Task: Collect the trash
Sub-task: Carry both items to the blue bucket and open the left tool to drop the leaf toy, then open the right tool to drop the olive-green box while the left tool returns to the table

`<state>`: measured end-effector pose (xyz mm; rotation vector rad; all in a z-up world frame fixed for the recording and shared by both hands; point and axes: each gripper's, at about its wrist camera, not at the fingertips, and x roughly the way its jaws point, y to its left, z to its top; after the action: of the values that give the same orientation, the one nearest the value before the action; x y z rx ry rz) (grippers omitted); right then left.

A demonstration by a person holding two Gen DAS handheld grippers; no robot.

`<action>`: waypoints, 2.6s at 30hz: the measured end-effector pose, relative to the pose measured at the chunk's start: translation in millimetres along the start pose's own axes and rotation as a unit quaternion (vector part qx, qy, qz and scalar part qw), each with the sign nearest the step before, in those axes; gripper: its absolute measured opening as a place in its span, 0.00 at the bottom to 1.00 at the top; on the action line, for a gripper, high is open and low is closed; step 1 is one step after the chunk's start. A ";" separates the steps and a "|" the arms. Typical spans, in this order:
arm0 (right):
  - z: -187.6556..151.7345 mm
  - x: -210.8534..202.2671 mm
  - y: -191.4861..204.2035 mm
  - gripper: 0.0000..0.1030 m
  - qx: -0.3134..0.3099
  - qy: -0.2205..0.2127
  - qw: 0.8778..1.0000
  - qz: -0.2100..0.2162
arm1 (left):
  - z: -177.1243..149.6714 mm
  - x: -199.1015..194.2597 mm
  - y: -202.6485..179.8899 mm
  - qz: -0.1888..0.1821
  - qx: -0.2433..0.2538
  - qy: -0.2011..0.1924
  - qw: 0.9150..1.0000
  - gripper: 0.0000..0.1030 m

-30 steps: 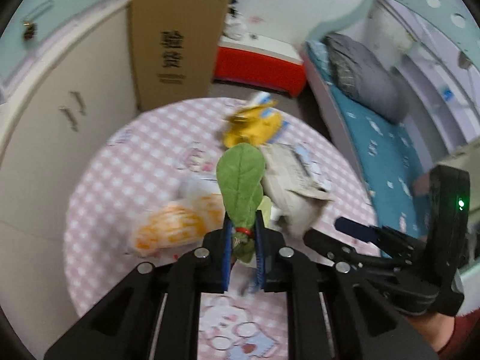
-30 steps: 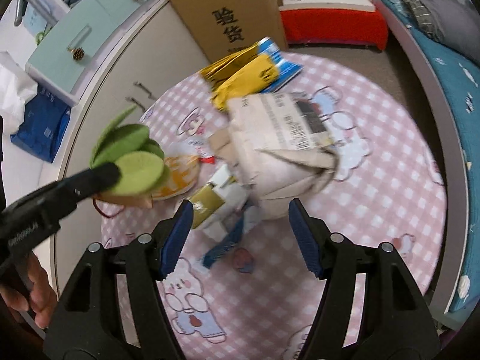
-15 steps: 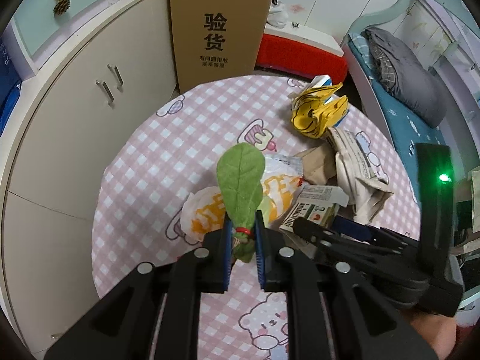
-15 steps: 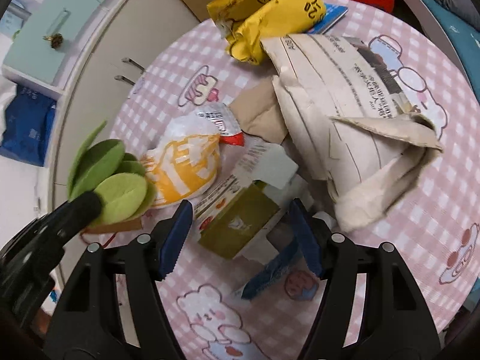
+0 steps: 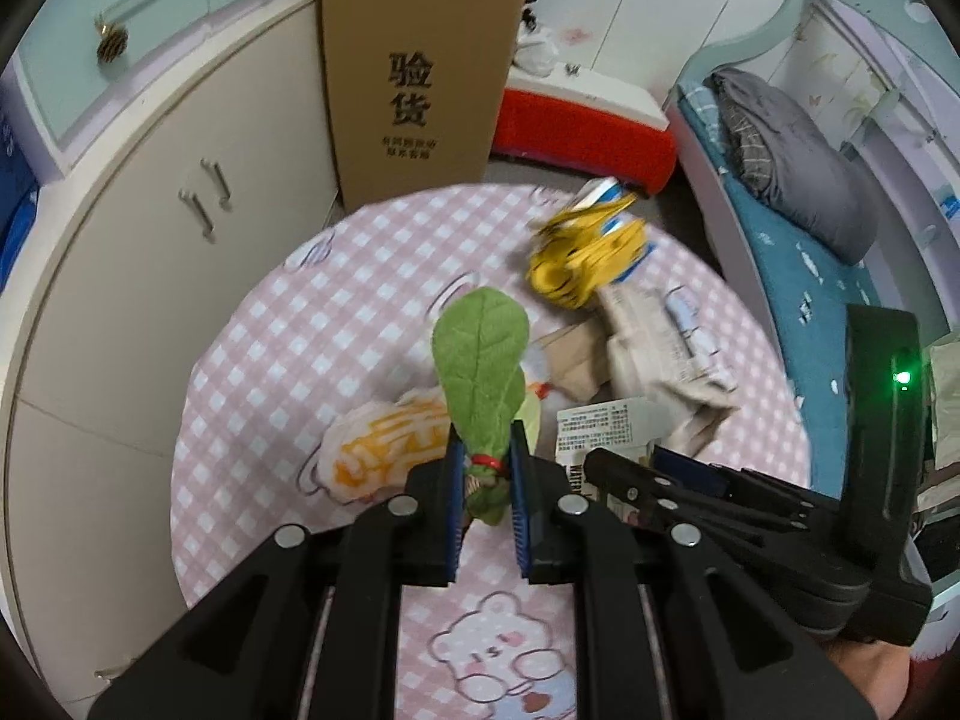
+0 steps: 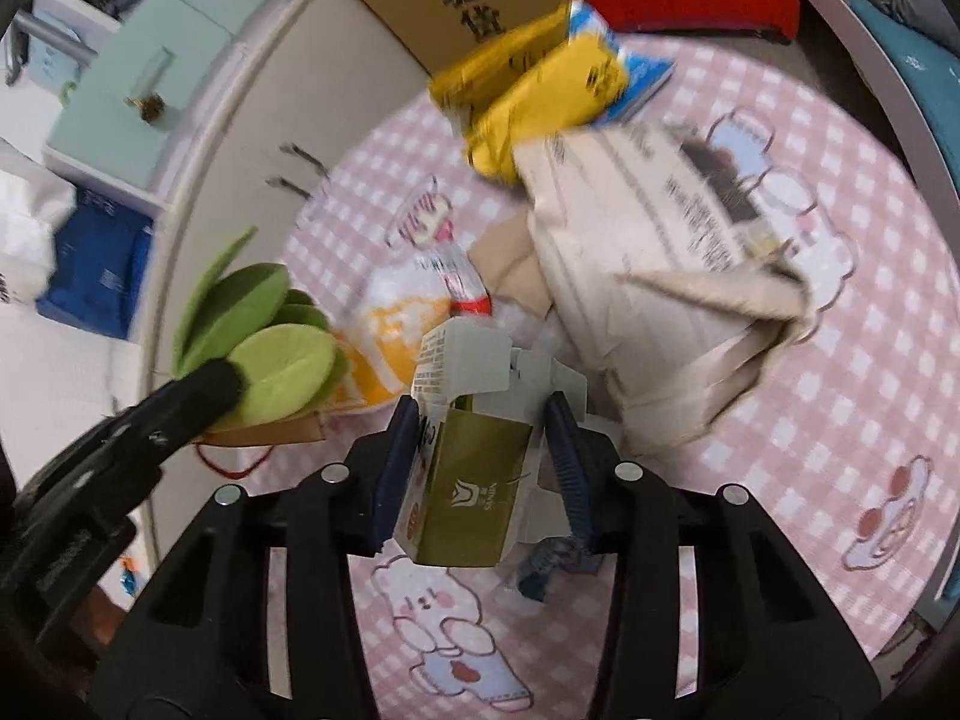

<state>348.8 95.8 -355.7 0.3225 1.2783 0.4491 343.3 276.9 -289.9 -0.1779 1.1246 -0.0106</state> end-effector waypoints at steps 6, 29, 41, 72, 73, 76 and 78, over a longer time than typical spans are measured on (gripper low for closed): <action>17.3 -62.0 -20.2 0.41 0.013 -0.058 0.998 0.037 | 22.3 -30.1 -49.6 -0.016 0.022 -0.044 0.999 0.13; 23.4 -259.5 -329.7 0.41 0.143 -0.168 0.972 -0.076 | 35.0 53.7 -403.0 -0.109 0.151 0.015 0.982 0.13; 10.9 -293.5 -416.3 0.41 0.192 -0.180 0.960 -0.100 | 21.7 99.9 -499.1 -0.114 0.211 0.067 0.969 0.16; 27.7 -271.7 -410.8 0.45 0.177 -0.164 0.966 -0.087 | 37.7 98.7 -473.9 -0.079 0.171 0.069 0.980 0.63; 28.7 -271.2 -409.6 0.45 0.177 -0.166 0.966 -0.088 | 37.8 97.9 -472.0 -0.078 0.170 0.069 0.980 0.63; 31.0 -269.4 -406.9 0.64 0.182 -0.171 0.964 -0.093 | 38.7 93.5 -462.9 -0.077 0.164 0.065 0.981 0.63; 32.0 -267.5 -404.5 0.64 0.183 -0.171 0.963 -0.094 | 39.1 91.1 -457.7 -0.076 0.160 0.064 0.982 0.63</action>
<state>378.1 -387.4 -312.8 0.5585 1.0336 -0.0129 454.9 -177.9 -287.7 0.0251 1.2185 -0.3414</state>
